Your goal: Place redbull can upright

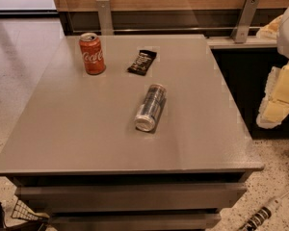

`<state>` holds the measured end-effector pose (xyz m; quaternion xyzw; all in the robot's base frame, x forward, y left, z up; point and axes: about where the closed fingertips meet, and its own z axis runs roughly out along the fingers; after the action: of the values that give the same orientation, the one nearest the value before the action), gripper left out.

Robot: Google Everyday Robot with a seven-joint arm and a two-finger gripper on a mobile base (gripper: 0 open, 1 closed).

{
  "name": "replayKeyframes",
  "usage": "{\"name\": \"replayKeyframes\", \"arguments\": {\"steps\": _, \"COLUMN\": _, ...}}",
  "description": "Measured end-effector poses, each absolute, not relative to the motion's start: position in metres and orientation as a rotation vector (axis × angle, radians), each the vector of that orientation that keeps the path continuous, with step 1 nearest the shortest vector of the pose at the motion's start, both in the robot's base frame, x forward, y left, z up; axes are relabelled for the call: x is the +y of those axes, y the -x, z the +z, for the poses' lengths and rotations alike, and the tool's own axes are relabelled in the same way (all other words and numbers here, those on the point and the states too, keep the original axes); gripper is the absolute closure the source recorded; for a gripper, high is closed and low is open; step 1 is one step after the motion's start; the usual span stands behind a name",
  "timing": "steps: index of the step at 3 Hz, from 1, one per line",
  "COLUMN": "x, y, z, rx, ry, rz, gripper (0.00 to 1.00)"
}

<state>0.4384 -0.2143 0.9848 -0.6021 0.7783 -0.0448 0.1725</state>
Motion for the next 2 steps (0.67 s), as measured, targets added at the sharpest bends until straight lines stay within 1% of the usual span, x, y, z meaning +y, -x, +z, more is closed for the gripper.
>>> {"name": "replayKeyframes", "arguments": {"steps": 1, "x": -0.214, "y": -0.438, "z": 0.985, "rx": 2.208, "ry": 1.708, "rz": -0.127, "gripper": 0.0}}
{"name": "replayKeyframes", "arguments": {"steps": 2, "x": -0.212, "y": -0.456, "z": 0.99, "rx": 2.202, "ry": 1.618, "rz": -0.056, "gripper": 0.0}}
